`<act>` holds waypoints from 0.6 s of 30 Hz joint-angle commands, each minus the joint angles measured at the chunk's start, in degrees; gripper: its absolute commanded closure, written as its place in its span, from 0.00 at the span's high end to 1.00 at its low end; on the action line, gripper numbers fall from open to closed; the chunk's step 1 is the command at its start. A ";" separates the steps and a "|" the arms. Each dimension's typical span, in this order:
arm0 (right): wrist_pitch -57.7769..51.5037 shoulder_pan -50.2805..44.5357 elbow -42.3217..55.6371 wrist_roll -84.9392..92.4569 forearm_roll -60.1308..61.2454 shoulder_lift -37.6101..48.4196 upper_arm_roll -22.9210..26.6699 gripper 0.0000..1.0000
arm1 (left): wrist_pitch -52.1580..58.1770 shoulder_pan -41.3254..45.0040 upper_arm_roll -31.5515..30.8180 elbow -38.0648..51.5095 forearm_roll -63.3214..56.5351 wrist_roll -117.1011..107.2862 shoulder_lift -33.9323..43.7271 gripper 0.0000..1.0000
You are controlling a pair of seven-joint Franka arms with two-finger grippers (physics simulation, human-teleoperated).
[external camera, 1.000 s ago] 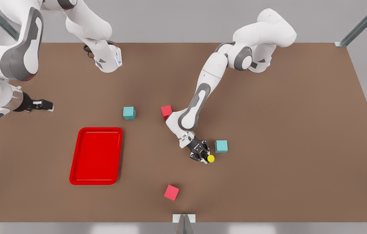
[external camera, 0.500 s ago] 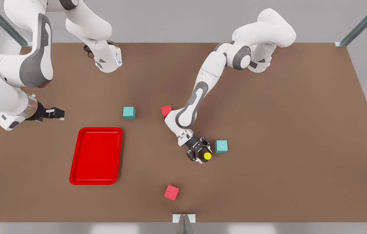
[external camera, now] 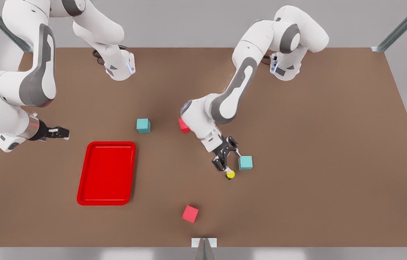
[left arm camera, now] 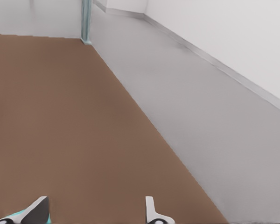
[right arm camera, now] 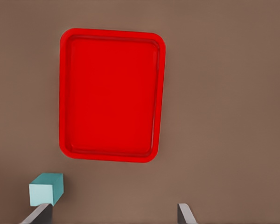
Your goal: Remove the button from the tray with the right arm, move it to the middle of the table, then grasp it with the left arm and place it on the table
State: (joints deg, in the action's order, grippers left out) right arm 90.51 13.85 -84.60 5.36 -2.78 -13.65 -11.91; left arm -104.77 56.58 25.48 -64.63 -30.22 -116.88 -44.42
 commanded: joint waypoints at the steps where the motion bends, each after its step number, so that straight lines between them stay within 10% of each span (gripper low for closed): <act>1: 1.08 0.92 0.05 0.00 0.14 -0.23 0.05 1.00 | 5.45 -5.42 0.01 -1.55 20.10 63.94 8.11 1.00; 5: 0.28 0.57 0.05 0.09 0.14 0.38 -0.04 1.00 | 14.50 -21.95 0.10 -1.20 42.70 106.32 14.01 1.00; 10: 0.11 1.09 -0.22 0.09 0.05 0.38 -0.04 1.00 | 21.36 -27.14 0.19 -1.20 43.23 114.15 14.53 1.00; 12: 0.02 0.66 -0.31 0.09 0.05 0.56 -0.13 1.00 | 21.26 -53.41 -32.50 -1.55 34.92 115.65 20.32 1.00; 15: -0.59 0.30 -0.74 0.09 -0.04 1.09 -0.22 1.00 | 0.18 -53.59 -31.10 -34.51 32.51 116.35 45.29 1.00; 18: -0.16 1.01 -0.39 0.09 -0.04 1.26 -0.13 1.00 | 2.46 -53.86 -31.37 -30.38 32.60 115.04 42.14 1.00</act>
State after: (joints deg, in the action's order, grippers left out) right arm 90.40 14.86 -85.14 5.40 -2.82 -12.48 -12.03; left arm -96.44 2.55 -5.62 -94.71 3.48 -46.90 -2.40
